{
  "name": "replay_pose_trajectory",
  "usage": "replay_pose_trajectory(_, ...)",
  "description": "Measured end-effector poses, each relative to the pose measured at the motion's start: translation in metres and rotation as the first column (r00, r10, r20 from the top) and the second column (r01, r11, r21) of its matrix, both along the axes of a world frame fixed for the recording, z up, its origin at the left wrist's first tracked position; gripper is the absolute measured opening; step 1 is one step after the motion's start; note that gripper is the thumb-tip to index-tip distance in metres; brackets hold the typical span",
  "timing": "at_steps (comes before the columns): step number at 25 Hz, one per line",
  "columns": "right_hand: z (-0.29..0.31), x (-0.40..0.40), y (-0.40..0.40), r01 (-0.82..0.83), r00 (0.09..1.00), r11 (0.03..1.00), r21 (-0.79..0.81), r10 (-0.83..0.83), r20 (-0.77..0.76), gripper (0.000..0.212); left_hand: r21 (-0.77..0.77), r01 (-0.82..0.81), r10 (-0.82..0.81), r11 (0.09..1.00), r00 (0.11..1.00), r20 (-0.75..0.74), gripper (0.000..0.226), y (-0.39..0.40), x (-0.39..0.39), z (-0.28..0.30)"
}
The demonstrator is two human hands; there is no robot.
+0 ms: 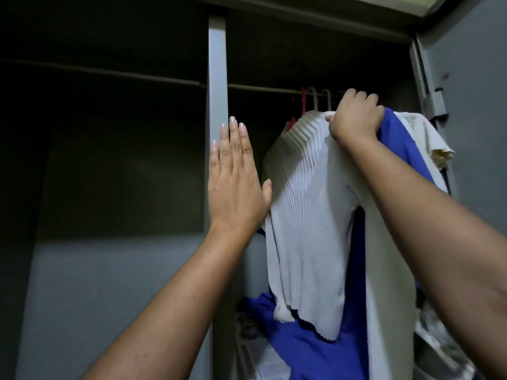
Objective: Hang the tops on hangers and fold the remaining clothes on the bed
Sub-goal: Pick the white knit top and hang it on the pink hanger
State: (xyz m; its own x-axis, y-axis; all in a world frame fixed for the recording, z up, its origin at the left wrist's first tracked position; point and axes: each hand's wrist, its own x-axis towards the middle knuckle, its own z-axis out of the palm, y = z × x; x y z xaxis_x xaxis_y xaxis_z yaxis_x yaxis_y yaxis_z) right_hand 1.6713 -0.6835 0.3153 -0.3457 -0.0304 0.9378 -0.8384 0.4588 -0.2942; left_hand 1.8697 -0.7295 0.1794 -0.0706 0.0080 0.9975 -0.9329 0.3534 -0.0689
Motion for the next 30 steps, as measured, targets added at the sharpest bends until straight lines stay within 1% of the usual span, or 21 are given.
replay_pose_trajectory(2,-0.042,0.002,0.021,-0.081,0.996,0.987,-0.139,0.084,0.013,0.069,0.013,0.037,-0.038,0.999,0.999,0.030,0.095,0.002,0.004,-0.016)
replay_pose_trajectory(4,-0.102,0.004,0.041,-0.075,0.991,0.987,-0.145,0.090,0.096,0.079,0.030,0.045,-0.047,0.999,0.997,0.053,0.095,0.003,0.010,-0.041)
replay_pose_trajectory(5,-0.134,0.004,0.049,-0.058,0.982,0.995,-0.075,0.070,0.177,0.083,0.039,0.038,-0.041,0.999,0.997,0.066,0.095,0.002,0.013,-0.053)
replay_pose_trajectory(7,-0.196,0.007,0.067,-0.087,0.913,0.977,0.193,0.001,0.407,0.088,0.075,0.038,-0.044,0.996,0.996,0.078,0.095,0.004,0.016,-0.080)
replay_pose_trajectory(9,-0.246,0.010,0.078,-0.166,0.808,0.848,0.503,-0.175,0.563,0.080,0.122,0.050,-0.059,0.991,0.995,0.074,0.094,0.006,0.018,-0.102)
replay_pose_trajectory(10,-0.263,0.007,0.078,-0.197,0.773,0.756,0.624,-0.272,0.574,0.067,0.136,0.057,-0.067,0.989,0.995,0.073,0.093,0.007,0.018,-0.110)
replay_pose_trajectory(12,-0.280,0.006,0.072,-0.336,0.717,0.565,0.754,-0.365,0.594,0.036,0.147,0.057,-0.069,0.988,0.994,0.081,0.092,0.009,0.018,-0.124)
replay_pose_trajectory(13,-0.279,0.008,0.066,-0.448,0.673,0.491,0.748,-0.366,0.643,0.032,0.146,0.048,-0.061,0.988,0.994,0.090,0.092,0.008,0.018,-0.128)
replay_pose_trajectory(14,-0.273,0.007,0.053,-0.567,0.613,0.483,0.668,-0.294,0.733,0.032,0.148,0.042,-0.056,0.988,0.994,0.095,0.092,0.007,0.018,-0.132)
replay_pose_trajectory(15,-0.264,0.010,0.038,-0.685,0.496,0.543,0.486,-0.141,0.857,0.029,0.150,0.042,-0.057,0.988,0.994,0.096,0.091,0.007,0.018,-0.133)
replay_pose_trajectory(16,-0.254,0.014,0.023,-0.754,0.368,0.601,0.265,0.053,0.928,0.026,0.155,0.045,-0.061,0.987,0.994,0.095,0.091,0.006,0.018,-0.133)
replay_pose_trajectory(17,-0.243,0.020,0.008,-0.786,0.264,0.616,0.057,0.250,0.932,0.024,0.158,0.049,-0.064,0.986,0.994,0.092,0.091,0.006,0.018,-0.133)
replay_pose_trajectory(18,-0.233,0.029,-0.004,-0.803,0.158,0.581,-0.133,0.422,0.893,0.022,0.158,0.053,-0.068,0.986,0.994,0.089,0.091,0.006,0.018,-0.134)
replay_pose_trajectory(19,-0.224,0.040,-0.014,-0.807,0.031,0.504,-0.310,0.558,0.829,0.018,0.158,0.056,-0.071,0.986,0.994,0.088,0.091,0.006,0.017,-0.134)
replay_pose_trajectory(20,-0.219,0.046,-0.023,-0.788,-0.082,0.421,-0.449,0.652,0.754,0.016,0.154,0.059,-0.073,0.986,0.993,0.088,0.090,0.006,0.016,-0.134)
replay_pose_trajectory(21,-0.217,0.051,-0.031,-0.759,-0.159,0.365,-0.539,0.699,0.697,0.017,0.148,0.059,-0.072,0.987,0.994,0.087,0.089,0.006,0.015,-0.135)
replay_pose_trajectory(22,-0.221,0.051,-0.038,-0.741,-0.191,0.350,-0.573,0.707,0.680,0.019,0.140,0.057,-0.069,0.989,0.994,0.087,0.088,0.005,0.015,-0.135)
replay_pose_trajectory(24,-0.242,0.046,-0.047,-0.749,-0.206,0.406,-0.523,0.608,0.767,0.019,0.134,0.050,-0.063,0.990,0.994,0.091,0.087,0.004,0.016,-0.135)
replay_pose_trajectory(26,-0.277,0.039,-0.042,-0.786,-0.251,0.472,-0.399,0.346,0.904,0.022,0.154,0.050,-0.065,0.987,0.993,0.099,0.088,0.005,0.016,-0.135)
replay_pose_trajectory(28,-0.307,0.032,-0.027,-0.816,-0.270,0.486,-0.313,0.159,0.950,0.025,0.188,0.063,-0.084,0.980,0.991,0.104,0.090,0.007,0.017,-0.133)
replay_pose_trajectory(30,-0.324,0.030,-0.005,-0.791,-0.288,0.504,-0.346,0.192,0.938,0.022,0.236,0.096,-0.126,0.967,0.985,0.118,0.091,0.010,0.020,-0.131)
